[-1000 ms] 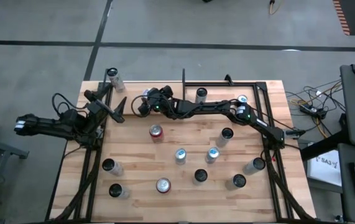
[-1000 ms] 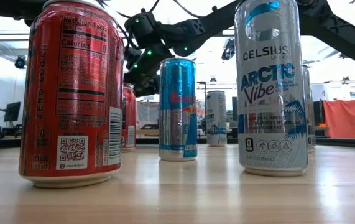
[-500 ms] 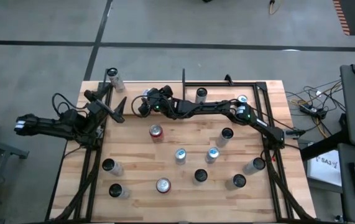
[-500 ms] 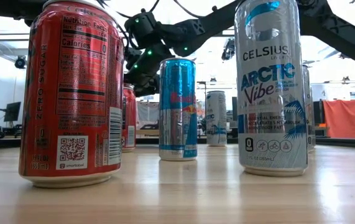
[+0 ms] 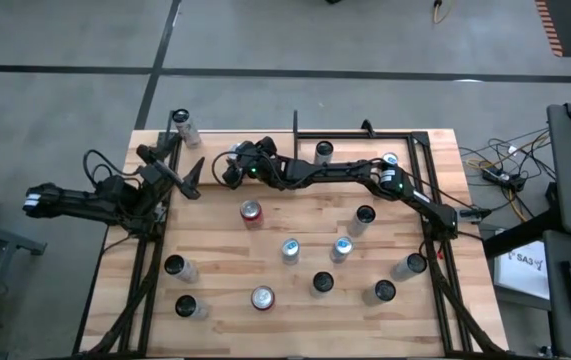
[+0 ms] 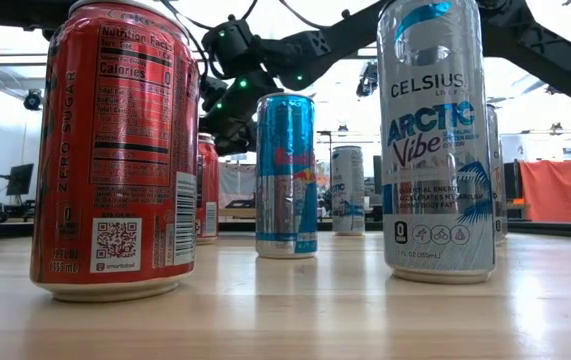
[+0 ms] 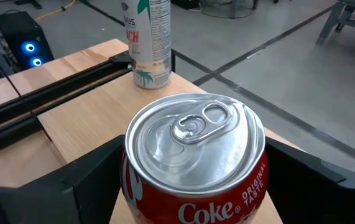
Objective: Place canned beverage on shelf
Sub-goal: Put the red and white soda can on the shelf
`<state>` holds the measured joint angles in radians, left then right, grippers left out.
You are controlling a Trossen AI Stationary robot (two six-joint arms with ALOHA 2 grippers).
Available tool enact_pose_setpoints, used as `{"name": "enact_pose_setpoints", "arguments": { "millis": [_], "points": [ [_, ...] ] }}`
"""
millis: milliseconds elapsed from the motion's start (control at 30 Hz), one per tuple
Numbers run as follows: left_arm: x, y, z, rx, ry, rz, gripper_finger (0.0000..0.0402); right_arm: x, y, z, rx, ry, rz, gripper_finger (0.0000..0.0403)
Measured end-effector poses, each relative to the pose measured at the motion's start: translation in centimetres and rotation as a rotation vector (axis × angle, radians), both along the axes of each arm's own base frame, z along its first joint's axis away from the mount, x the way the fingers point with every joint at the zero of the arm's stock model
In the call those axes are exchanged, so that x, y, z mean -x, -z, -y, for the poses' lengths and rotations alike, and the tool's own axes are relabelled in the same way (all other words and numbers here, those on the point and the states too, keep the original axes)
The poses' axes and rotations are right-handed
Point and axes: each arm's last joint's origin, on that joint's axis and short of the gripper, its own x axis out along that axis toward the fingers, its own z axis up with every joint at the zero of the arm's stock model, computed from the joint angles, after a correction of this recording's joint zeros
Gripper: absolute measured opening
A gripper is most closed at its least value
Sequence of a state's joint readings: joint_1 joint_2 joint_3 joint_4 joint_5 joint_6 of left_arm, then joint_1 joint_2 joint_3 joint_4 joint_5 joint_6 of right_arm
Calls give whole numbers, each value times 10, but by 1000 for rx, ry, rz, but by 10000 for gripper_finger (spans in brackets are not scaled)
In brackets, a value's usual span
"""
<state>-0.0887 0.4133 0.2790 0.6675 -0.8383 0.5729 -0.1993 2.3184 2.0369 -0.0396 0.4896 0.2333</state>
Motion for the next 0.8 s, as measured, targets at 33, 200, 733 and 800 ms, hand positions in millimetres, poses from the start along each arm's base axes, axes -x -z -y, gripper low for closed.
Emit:
{"name": "enact_pose_setpoints", "arguments": {
  "millis": [33, 200, 733, 800],
  "points": [
    [0, 0, 0, 2, 1, 0, 371, 0, 0, 0, 0, 0, 1, 325],
    [-1, 2, 0, 9, 7, -8, 371, 0, 0, 0, 6, -3, -4, 325],
    [-9, 6, 1, 19, 12, -37, 371, 0, -1, 2, 25, 2, -9, 370],
    [-9, 6, 1, 26, 3, -41, 371, 0, -3, 1, 36, -3, -14, 370]
  ]
}}
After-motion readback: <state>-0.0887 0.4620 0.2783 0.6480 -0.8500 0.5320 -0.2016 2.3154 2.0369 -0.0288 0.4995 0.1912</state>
